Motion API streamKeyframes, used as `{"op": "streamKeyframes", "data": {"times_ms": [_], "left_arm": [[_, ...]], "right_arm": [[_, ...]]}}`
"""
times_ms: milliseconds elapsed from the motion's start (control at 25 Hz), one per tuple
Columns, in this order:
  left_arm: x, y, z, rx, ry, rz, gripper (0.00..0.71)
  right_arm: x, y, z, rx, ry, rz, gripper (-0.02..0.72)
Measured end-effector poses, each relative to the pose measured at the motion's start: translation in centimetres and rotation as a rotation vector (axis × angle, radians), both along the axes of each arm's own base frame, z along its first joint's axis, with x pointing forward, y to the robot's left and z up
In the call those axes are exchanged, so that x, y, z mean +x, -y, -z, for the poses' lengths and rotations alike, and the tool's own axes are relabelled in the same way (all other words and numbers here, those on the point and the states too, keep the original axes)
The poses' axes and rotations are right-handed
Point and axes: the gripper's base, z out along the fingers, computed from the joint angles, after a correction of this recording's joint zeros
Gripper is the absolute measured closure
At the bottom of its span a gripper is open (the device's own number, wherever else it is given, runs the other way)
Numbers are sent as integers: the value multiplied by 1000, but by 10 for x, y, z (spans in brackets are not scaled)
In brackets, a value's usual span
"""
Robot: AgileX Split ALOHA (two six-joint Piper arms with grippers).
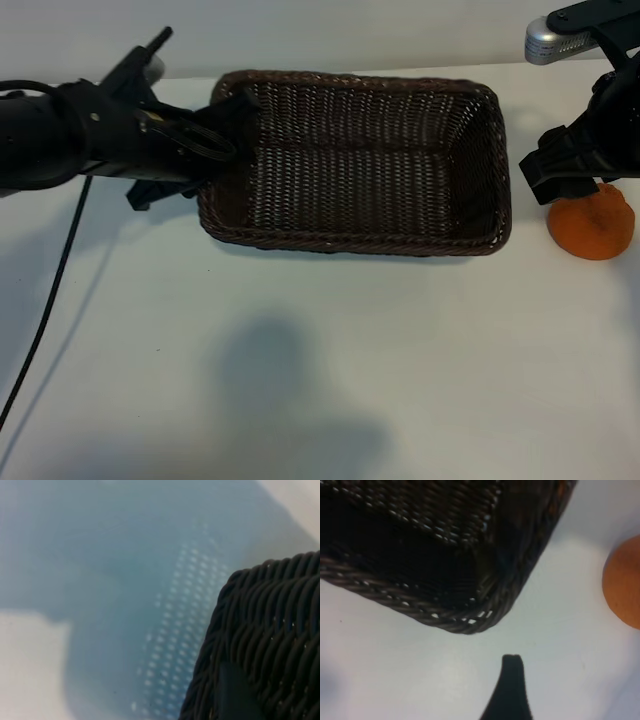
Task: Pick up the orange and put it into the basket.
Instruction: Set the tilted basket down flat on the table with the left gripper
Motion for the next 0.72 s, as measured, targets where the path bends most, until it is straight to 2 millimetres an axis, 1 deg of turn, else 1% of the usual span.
{"op": "streamKeyframes", "data": {"times_ms": [400, 720], "left_arm": [[3, 2, 27, 12, -70, -17, 340], [4, 2, 28, 13, -72, -17, 340]], "right_arm": [[0, 0, 0, 0, 0, 0, 108], [0, 0, 0, 0, 0, 0, 108]]}}
